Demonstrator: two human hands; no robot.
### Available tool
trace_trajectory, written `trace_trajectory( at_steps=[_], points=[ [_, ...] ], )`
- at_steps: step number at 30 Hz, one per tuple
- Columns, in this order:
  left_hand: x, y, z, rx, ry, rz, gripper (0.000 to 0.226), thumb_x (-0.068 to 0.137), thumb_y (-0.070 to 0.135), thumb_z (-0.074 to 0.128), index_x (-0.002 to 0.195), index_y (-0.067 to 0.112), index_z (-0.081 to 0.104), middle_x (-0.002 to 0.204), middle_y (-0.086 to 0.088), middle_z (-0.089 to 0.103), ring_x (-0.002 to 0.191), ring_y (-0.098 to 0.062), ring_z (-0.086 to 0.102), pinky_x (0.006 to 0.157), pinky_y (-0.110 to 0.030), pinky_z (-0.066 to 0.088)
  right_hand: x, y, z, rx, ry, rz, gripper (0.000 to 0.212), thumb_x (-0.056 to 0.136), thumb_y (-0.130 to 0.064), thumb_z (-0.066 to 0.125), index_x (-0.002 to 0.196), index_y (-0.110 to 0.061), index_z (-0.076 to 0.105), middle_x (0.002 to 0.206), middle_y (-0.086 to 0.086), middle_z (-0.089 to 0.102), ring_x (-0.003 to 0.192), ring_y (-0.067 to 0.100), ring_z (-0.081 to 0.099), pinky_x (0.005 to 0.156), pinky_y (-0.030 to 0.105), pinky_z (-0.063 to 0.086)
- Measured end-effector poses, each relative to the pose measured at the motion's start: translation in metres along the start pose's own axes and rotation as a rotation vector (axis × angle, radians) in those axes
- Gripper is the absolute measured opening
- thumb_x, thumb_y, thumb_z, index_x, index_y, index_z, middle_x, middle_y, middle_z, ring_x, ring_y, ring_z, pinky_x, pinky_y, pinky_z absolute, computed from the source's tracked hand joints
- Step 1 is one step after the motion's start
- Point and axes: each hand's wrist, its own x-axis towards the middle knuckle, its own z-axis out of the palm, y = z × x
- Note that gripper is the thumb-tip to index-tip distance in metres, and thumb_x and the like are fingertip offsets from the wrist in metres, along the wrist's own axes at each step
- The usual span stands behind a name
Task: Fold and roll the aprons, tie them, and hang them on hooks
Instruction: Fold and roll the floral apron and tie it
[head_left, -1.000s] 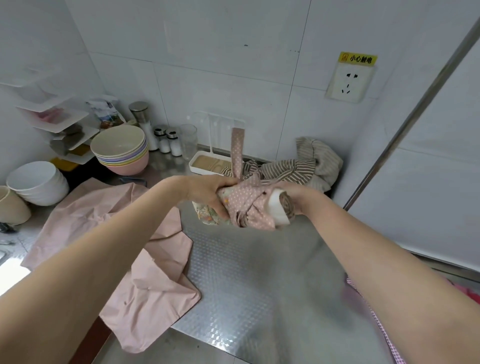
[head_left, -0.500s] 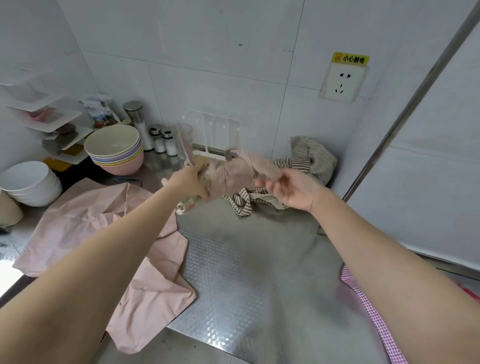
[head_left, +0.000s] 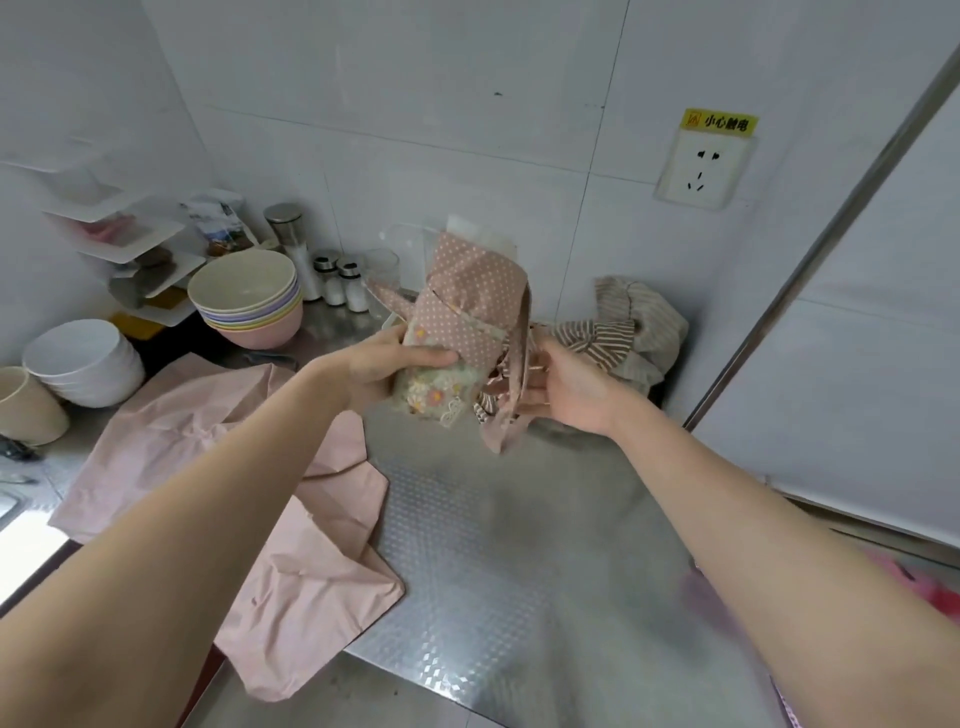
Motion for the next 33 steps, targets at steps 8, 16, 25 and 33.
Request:
trace_trajectory(
  at_steps=[8, 16, 25, 33],
  points=[
    [0.026, -0.009, 0.011, -0.1, 0.286, -0.039, 0.064, 0.068, 0.012, 0.078, 0.126, 0.011, 0.05, 0.118, -0.015, 0.064, 0.098, -0.029, 0.064, 0.084, -0.043, 0.053, -0.001, 0.02, 0.029, -0.817, 0.272, 0.224, 0.022, 0.096, -0.006, 0.038, 0.076, -0.013, 0.043, 0.061, 0.004, 0.043, 0.039, 0.01, 0.032, 0.034, 0.016, 0.027],
    [0.027, -0.033, 0.033, 1.42, 0.458, -0.16, 0.07, 0.078, 0.05, 0.067, 0.135, 0.023, 0.036, 0.133, 0.0, 0.047, 0.123, -0.032, 0.039, 0.1, -0.046, 0.029, 0.0, -0.001, 0.06, -1.231, -0.014, -0.021, 0.024, 0.094, -0.009, 0.046, 0.08, -0.009, 0.065, 0.059, 0.004, 0.048, 0.052, 0.017, 0.044, 0.043, 0.02, 0.035],
    [0.025, -0.092, 0.048, 1.636, -0.176, -0.16, 0.069, 0.072, 0.032, 0.076, 0.13, 0.018, 0.043, 0.128, -0.002, 0.054, 0.119, -0.028, 0.05, 0.094, -0.042, 0.035, 0.003, 0.014, 0.027, -0.122, 0.068, 0.168, 0.027, 0.092, -0.016, 0.056, 0.066, -0.012, 0.051, 0.067, 0.002, 0.056, 0.063, 0.014, 0.054, 0.075, 0.029, 0.049],
    [0.029, -0.137, 0.059, 1.22, -0.21, -0.229, 0.084, 0.069, 0.035, 0.08, 0.139, 0.013, 0.039, 0.137, -0.007, 0.049, 0.122, -0.026, 0.049, 0.099, -0.029, 0.042, 0.003, 0.035, 0.015, 0.538, 0.23, 0.07, 0.05, 0.088, -0.048, 0.053, 0.098, 0.001, 0.058, 0.082, 0.009, 0.056, 0.069, 0.017, 0.051, 0.069, 0.027, 0.044]
  ],
)
